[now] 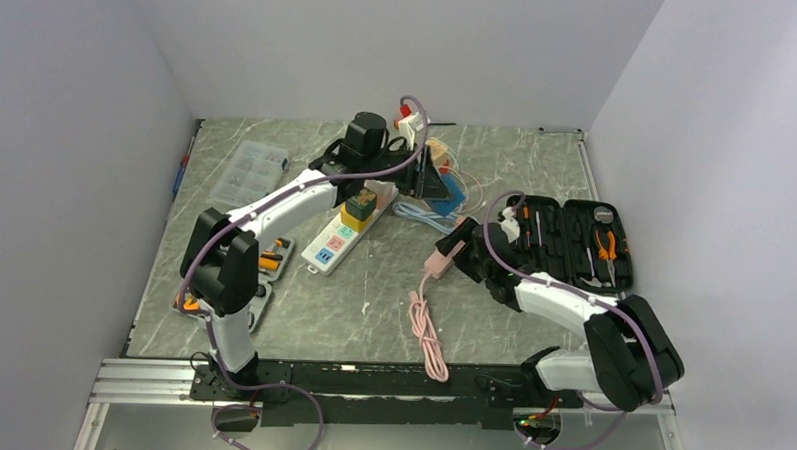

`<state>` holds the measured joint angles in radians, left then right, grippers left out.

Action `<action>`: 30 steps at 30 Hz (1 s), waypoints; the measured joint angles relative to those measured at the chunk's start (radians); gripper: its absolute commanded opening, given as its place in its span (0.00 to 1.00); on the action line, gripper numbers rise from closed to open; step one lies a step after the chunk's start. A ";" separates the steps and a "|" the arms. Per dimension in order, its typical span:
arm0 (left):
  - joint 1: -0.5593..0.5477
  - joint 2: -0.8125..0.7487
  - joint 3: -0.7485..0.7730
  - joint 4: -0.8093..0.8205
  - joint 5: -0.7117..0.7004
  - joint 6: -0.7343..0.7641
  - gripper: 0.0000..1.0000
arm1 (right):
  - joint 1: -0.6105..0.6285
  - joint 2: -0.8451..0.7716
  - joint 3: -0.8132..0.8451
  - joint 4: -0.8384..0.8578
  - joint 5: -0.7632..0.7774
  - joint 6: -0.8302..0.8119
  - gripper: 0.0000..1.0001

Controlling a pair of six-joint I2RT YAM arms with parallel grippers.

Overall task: Pull the plug off the socket
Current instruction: Place the plug at the center of the board.

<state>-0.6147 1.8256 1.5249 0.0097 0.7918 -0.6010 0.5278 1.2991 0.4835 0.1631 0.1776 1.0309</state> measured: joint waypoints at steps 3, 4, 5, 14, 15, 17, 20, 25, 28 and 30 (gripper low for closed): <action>0.007 -0.015 0.000 -0.111 0.006 0.125 0.01 | -0.055 -0.054 -0.009 -0.024 -0.009 -0.020 0.84; 0.011 -0.027 -0.005 -0.166 0.004 0.195 0.01 | -0.075 -0.091 -0.018 -0.032 -0.016 -0.030 0.84; 0.016 -0.043 -0.018 -0.209 -0.002 0.258 0.01 | -0.090 -0.126 -0.026 -0.041 -0.022 -0.038 0.86; 0.025 -0.312 -0.396 -0.474 -0.148 0.816 0.01 | -0.154 -0.362 -0.053 -0.148 -0.036 -0.101 0.88; 0.005 -0.336 -0.459 -0.488 -0.182 0.902 0.00 | -0.158 -0.365 -0.053 -0.163 -0.038 -0.105 0.88; -0.021 -0.354 -0.531 -0.490 -0.219 0.997 0.01 | -0.164 -0.365 -0.053 -0.190 -0.039 -0.112 0.88; -0.049 -0.344 -0.568 -0.523 -0.256 1.098 0.01 | -0.180 -0.365 -0.053 -0.227 -0.040 -0.124 0.88; -0.051 -0.258 -0.531 -0.520 -0.297 1.173 0.15 | -0.192 -0.365 -0.053 -0.259 -0.048 -0.135 0.90; -0.050 -0.226 -0.532 -0.521 -0.314 1.188 0.38 | -0.196 -0.356 -0.059 -0.251 -0.069 -0.133 0.91; -0.051 -0.220 -0.531 -0.514 -0.311 1.185 0.55 | -0.198 -0.338 -0.069 -0.235 -0.089 -0.129 0.92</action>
<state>-0.6655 1.6058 0.9936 -0.5045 0.4812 0.5838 0.3298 0.9615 0.4149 -0.0715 0.0883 0.9016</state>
